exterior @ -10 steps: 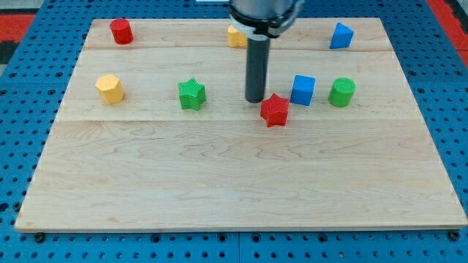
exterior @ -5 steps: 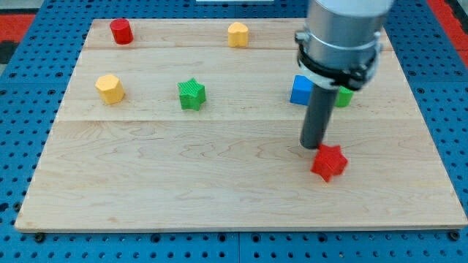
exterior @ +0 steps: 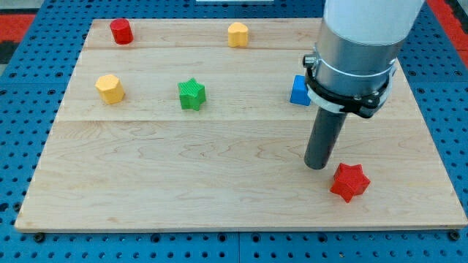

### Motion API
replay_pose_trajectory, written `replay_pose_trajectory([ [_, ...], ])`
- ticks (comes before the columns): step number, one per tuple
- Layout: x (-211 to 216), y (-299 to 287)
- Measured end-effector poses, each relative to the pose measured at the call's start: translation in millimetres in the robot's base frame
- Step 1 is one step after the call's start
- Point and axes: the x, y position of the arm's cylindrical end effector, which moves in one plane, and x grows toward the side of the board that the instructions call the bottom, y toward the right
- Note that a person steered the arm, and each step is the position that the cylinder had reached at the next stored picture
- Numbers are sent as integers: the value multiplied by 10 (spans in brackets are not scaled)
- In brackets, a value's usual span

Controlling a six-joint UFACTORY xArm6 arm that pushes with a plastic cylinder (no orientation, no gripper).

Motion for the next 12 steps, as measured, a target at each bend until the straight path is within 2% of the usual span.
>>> replay_pose_trajectory([
  [3,-69,55],
  [4,-244,-267],
  [6,-455,1081],
  [7,-645,1337],
  [8,-687,1346],
  [9,-326,628],
  [10,-213,-212],
  [11,-321,-270],
  [12,-799,-335],
])
